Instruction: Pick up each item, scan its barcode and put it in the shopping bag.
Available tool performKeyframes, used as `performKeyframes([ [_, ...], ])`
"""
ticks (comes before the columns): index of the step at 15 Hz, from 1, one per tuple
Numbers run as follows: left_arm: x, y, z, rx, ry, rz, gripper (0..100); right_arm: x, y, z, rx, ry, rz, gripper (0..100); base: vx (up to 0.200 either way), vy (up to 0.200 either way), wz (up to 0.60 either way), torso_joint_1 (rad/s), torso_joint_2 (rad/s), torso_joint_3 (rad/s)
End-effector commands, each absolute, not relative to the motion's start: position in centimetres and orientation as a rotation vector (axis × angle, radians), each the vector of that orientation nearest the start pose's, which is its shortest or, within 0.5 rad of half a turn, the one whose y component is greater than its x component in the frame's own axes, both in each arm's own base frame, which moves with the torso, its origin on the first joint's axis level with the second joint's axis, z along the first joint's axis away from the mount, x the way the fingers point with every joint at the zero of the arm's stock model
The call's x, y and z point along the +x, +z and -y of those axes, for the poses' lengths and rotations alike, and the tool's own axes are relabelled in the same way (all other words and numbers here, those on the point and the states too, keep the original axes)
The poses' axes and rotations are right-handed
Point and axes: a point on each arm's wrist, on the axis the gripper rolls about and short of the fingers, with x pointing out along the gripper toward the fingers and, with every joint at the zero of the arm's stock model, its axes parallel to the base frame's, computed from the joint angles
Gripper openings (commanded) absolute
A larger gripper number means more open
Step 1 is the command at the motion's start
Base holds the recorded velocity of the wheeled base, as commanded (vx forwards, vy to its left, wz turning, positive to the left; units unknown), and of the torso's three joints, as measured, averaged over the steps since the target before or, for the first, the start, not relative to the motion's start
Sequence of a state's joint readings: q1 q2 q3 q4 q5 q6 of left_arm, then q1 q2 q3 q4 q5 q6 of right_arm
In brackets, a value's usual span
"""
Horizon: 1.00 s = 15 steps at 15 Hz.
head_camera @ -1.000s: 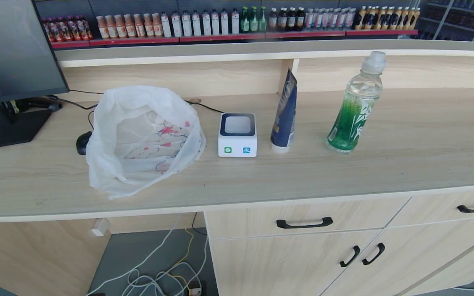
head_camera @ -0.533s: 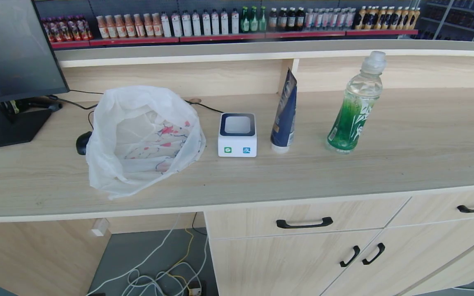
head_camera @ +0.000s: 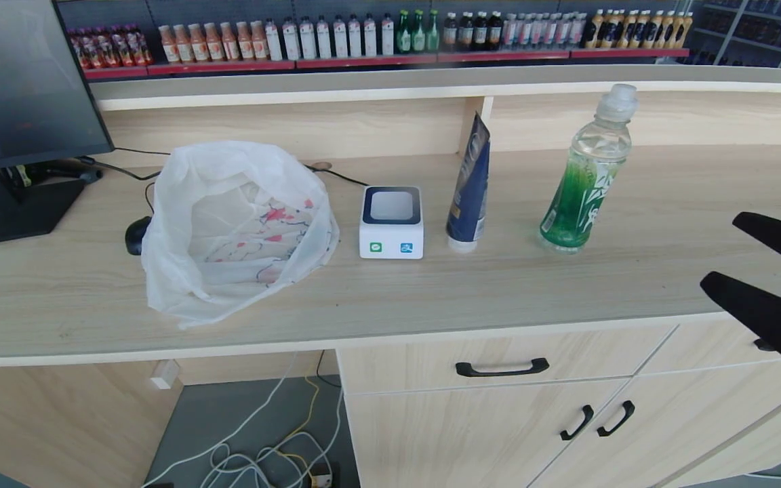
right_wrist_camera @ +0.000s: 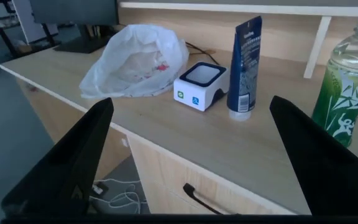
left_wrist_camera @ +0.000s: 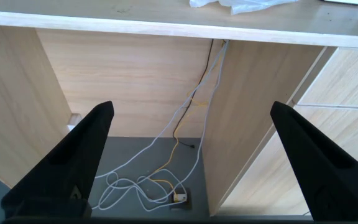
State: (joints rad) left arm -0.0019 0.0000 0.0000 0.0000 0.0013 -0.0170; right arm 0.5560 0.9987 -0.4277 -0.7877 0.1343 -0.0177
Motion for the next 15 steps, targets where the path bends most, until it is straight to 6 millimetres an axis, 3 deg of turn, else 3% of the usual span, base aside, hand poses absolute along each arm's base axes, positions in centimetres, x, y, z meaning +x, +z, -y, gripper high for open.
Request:
performKeyframes([
  [1, -2.3, 7.6, 0.0, -0.017, 0.000, -0.002, 100, 13.0, 23.2, -9.1, 0.019, 0.675, 0.130, 100, 0.000, 0.000, 0.00, 0.000, 0.00, 0.000],
  [6, -2.3, 7.5, 0.0, -0.017, 0.000, 0.000, 100, 13.8, 24.1, -10.0, -0.010, 0.444, 0.142, 100, 0.000, 0.000, 0.00, 0.000, 0.00, 0.000],
  [12, -2.3, 7.6, 0.0, -0.017, -0.002, -0.002, 100, 13.1, 27.1, -16.0, -0.022, 0.340, 0.174, 100, 0.000, 0.000, 0.00, 0.000, 0.00, 0.000],
  [15, -2.3, 7.6, 0.0, -0.017, 0.000, -0.002, 100, 13.2, 27.6, -16.5, -0.021, 0.320, 0.181, 100, 0.000, 0.000, 0.00, 0.000, 0.00, 0.000],
])
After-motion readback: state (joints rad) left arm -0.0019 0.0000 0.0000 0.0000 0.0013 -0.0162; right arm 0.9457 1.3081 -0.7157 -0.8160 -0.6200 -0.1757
